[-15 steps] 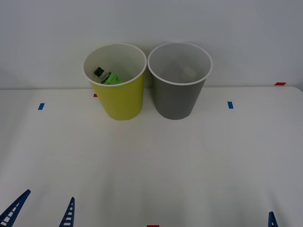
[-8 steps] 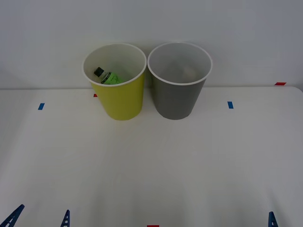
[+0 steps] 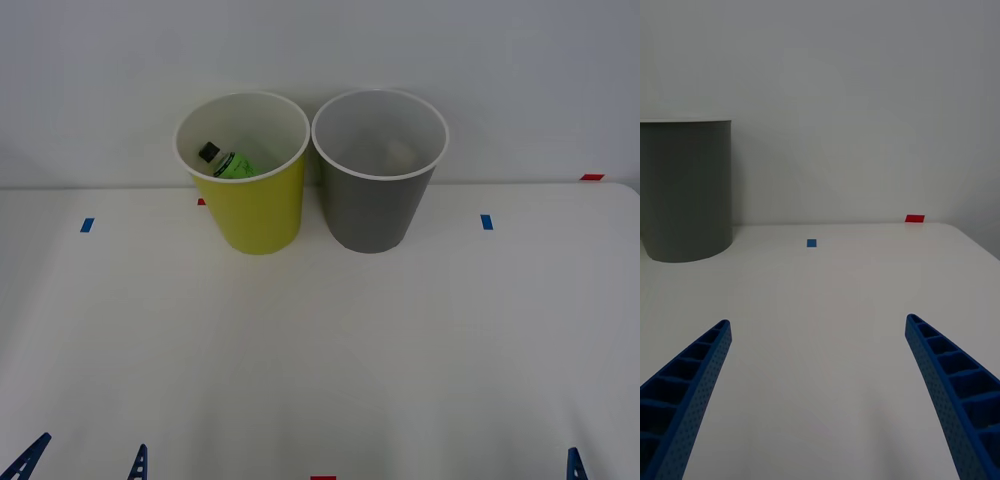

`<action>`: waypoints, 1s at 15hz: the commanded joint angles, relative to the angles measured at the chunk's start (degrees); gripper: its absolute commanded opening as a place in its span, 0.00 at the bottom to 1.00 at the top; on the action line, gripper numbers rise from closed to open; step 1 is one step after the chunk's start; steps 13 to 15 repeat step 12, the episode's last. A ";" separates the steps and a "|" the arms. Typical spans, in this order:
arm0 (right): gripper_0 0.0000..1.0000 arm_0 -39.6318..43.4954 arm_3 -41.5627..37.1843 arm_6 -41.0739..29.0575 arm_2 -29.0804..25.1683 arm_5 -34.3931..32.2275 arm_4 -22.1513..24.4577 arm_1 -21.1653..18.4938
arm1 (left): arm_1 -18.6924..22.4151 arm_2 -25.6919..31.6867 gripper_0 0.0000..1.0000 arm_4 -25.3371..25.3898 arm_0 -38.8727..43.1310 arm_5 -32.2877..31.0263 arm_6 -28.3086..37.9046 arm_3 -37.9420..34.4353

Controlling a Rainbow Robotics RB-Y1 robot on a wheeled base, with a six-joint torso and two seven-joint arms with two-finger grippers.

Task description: Put cans in the gray bin and PET bottles in the light green bin.

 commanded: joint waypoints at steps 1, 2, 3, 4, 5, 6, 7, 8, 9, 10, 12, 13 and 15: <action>0.79 0.00 0.00 0.00 0.00 0.00 0.00 0.00 | 0.00 0.00 1.00 0.02 0.00 0.02 0.00 0.00; 0.79 0.00 0.00 0.00 0.00 0.00 0.00 0.00 | 0.00 0.00 1.00 0.02 0.00 0.02 0.00 0.00; 0.79 0.00 0.00 0.00 0.00 0.00 0.00 0.00 | 0.00 0.00 1.00 0.02 0.00 0.02 0.00 0.00; 0.79 0.00 0.00 0.00 0.00 0.00 0.00 0.00 | 0.00 0.00 1.00 0.02 0.00 0.02 0.00 0.00; 0.79 0.00 0.00 0.00 0.00 0.00 0.00 0.00 | 0.00 0.00 1.00 0.02 0.00 0.02 0.00 0.00; 0.79 0.00 0.00 0.00 0.00 0.00 0.00 0.00 | 0.00 0.00 1.00 0.02 0.00 0.02 0.00 0.00; 0.79 0.00 0.00 0.00 0.00 0.00 0.00 0.00 | 0.00 0.00 1.00 0.02 0.00 0.02 0.00 0.00; 0.78 0.00 0.00 0.00 0.00 0.00 0.00 0.00 | 0.00 0.00 1.00 0.02 0.00 0.02 0.00 0.00; 0.79 0.00 0.00 0.00 0.00 0.00 0.00 0.00 | 0.00 0.00 1.00 0.02 0.00 0.02 0.00 0.00; 0.78 0.00 0.00 0.00 0.00 0.00 0.00 0.00 | 0.00 0.00 1.00 0.02 0.00 0.02 0.00 0.00; 0.79 0.00 0.00 0.00 0.00 0.00 0.00 0.00 | 0.00 0.00 1.00 0.02 0.00 0.02 0.00 0.00; 0.79 0.00 0.00 0.00 0.00 0.00 0.00 0.00 | 0.00 0.00 1.00 0.02 0.00 0.02 0.00 0.00; 0.79 0.00 0.00 0.00 0.00 0.00 0.00 0.00 | 0.00 0.00 1.00 0.02 0.00 0.02 0.00 0.00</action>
